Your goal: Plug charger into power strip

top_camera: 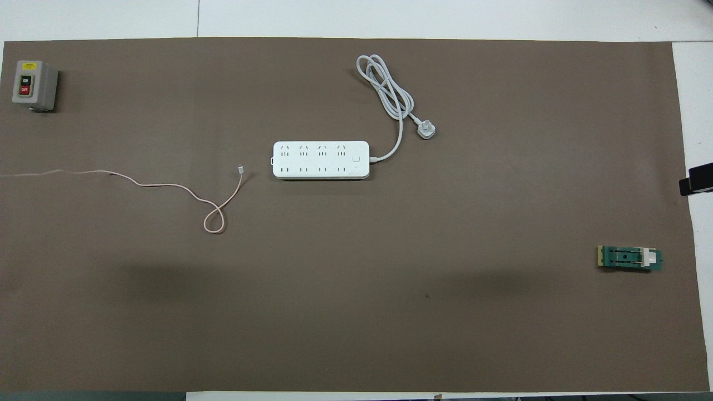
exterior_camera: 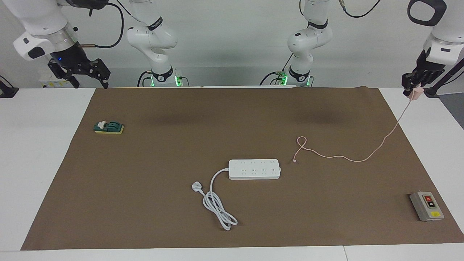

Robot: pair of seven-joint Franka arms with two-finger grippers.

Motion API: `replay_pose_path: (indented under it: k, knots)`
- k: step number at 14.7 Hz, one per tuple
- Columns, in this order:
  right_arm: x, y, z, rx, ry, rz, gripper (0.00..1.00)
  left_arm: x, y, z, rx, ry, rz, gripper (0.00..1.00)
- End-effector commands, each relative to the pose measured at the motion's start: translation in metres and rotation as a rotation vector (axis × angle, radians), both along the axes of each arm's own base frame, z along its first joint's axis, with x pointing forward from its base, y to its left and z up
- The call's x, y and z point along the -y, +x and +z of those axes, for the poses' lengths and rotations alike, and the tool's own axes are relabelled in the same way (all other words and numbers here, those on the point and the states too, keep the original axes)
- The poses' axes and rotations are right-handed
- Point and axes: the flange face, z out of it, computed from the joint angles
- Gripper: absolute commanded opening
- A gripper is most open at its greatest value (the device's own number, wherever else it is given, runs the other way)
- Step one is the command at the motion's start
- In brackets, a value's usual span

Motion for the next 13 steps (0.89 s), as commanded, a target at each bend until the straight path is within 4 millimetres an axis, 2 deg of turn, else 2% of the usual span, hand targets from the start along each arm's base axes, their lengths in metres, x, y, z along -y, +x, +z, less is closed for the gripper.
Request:
replay_pose_path:
  k: [1,5,9,10,11,13]
  knots:
    - [-0.001,-0.003,0.001,0.011,-0.020,0.014,1.00,0.052,0.015,0.001,0.040,-0.107,0.314,0.00]
    - [-0.003,-0.002,0.001,0.010,-0.020,0.017,1.00,0.141,0.017,-0.006,0.055,-0.176,0.696,0.00]
    - [-0.003,-0.002,0.001,0.014,-0.016,0.018,1.00,0.214,0.022,-0.024,0.074,-0.234,0.987,0.00]
    - [-0.004,-0.002,0.001,0.014,-0.016,0.019,1.00,0.231,0.025,-0.033,0.071,-0.242,1.039,0.00]
    - [-0.004,-0.002,0.001,0.012,-0.016,0.019,1.00,0.259,0.028,-0.047,0.057,-0.240,1.074,0.00]
    - [-0.003,-0.002,0.001,0.012,-0.016,0.019,1.00,0.313,0.042,-0.087,0.047,-0.218,1.163,0.00]
